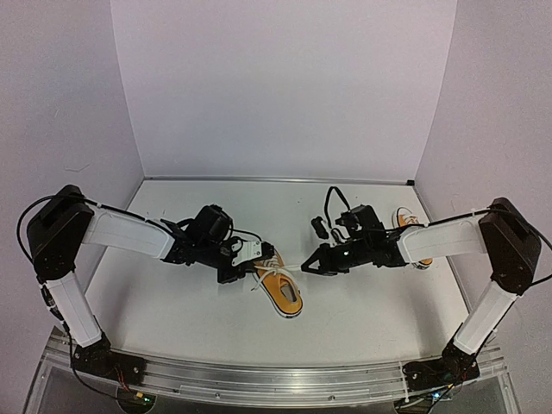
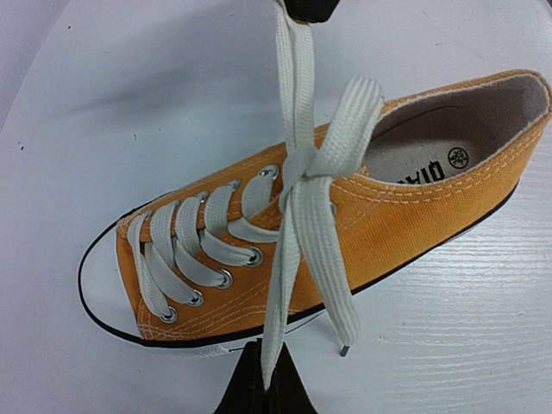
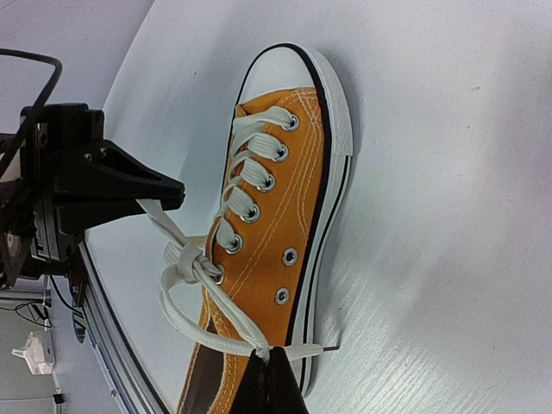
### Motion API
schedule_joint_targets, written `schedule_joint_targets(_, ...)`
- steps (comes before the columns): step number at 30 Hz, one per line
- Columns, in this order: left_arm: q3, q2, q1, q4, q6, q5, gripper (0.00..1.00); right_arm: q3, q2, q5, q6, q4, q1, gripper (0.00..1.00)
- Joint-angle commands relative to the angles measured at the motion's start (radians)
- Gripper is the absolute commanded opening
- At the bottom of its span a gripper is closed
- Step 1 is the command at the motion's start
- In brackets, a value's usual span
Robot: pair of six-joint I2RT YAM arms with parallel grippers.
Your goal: Tie the shoes
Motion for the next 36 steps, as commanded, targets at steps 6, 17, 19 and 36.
schedule_joint_targets(6,-0.064,-0.049,0.021,0.033,-0.006,-0.051,0.00,-0.053,-0.058,0.135,0.032,0.004,-0.006,0.00)
schedule_joint_targets(17,-0.028,-0.019,0.035,0.040,-0.019,-0.041,0.00,-0.041,-0.034,0.050,0.027,0.062,0.012,0.00)
schedule_joint_targets(19,-0.016,-0.020,0.033,0.048,-0.025,-0.025,0.00,-0.008,-0.029,0.027,0.018,0.068,0.037,0.00)
schedule_joint_targets(36,-0.125,-0.198,0.036,0.135,-0.174,-0.009,0.50,0.060,-0.096,0.008,-0.051,-0.056,0.021,0.37)
